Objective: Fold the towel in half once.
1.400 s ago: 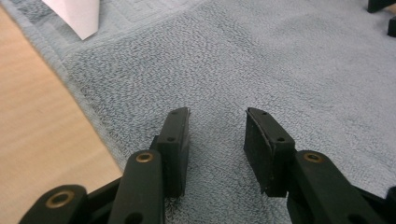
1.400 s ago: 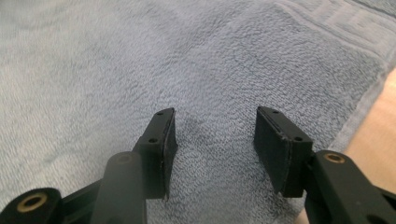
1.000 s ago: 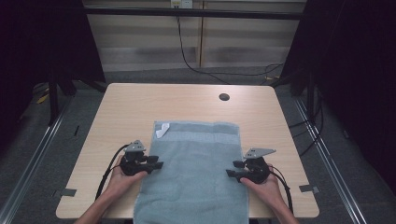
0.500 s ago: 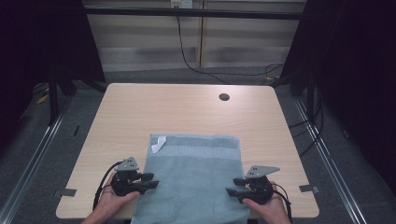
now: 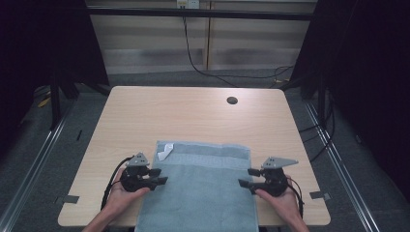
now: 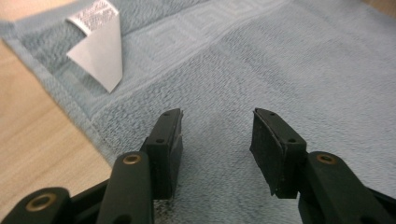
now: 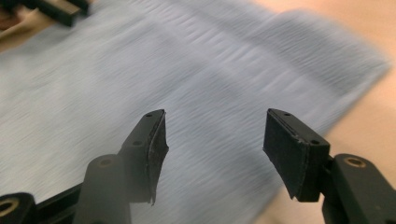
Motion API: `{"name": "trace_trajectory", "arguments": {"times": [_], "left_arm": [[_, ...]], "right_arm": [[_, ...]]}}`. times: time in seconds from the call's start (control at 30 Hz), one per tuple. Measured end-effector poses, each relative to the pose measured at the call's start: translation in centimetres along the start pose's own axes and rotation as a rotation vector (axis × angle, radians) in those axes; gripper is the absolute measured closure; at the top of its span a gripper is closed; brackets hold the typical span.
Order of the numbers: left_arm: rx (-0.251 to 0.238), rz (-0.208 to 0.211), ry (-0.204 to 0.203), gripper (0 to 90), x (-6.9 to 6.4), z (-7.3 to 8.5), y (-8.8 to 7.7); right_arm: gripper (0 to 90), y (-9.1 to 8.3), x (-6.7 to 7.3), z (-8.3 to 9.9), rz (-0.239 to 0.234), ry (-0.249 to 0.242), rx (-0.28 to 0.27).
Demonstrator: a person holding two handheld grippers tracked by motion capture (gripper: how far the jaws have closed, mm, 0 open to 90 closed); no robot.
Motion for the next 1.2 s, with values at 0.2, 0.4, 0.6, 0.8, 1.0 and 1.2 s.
{"name": "trace_trajectory", "arguments": {"times": [0.2, 0.4, 0.6, 0.8, 1.0, 1.2], "left_arm": [[-0.023, 0.008, 0.014, 51.6, -0.2, 0.4, 0.0], [-0.023, 0.017, 0.008, 51.5, -0.2, 0.6, -0.1], [-0.013, 0.012, 0.014, 50.6, -0.5, 0.7, -0.2], [-0.012, 0.020, -0.024, 45.6, -0.1, 0.2, -0.5], [-0.047, -0.022, -0.041, 42.8, 1.5, -1.6, -0.4], [-0.090, -0.092, -0.075, 41.3, 5.0, -5.2, 1.0]], "right_arm": [[35.4, 1.8, -5.0, -2.6, 0.085, 0.003, 0.013], [32.2, 3.7, -7.3, -3.1, 0.104, 0.023, 0.034], [31.3, 5.4, -7.1, -3.1, 0.137, -0.020, 0.067], [53.7, 5.5, -6.5, -2.9, 0.160, -0.067, 0.093], [74.6, 5.6, -6.4, -3.0, 0.141, -0.074, 0.084], [82.5, 5.6, -6.4, -3.0, 0.127, -0.068, 0.081]]}}
Point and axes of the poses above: each handheld gripper's, and its own axes: y roughly forward along the jaws, z roughly out of its underside, x roughly to its left, the point moved 6 cm from there along y, roughly forward along the jaws, and after that the axes turned 9 degrees about -z, right-handed, at the moved point
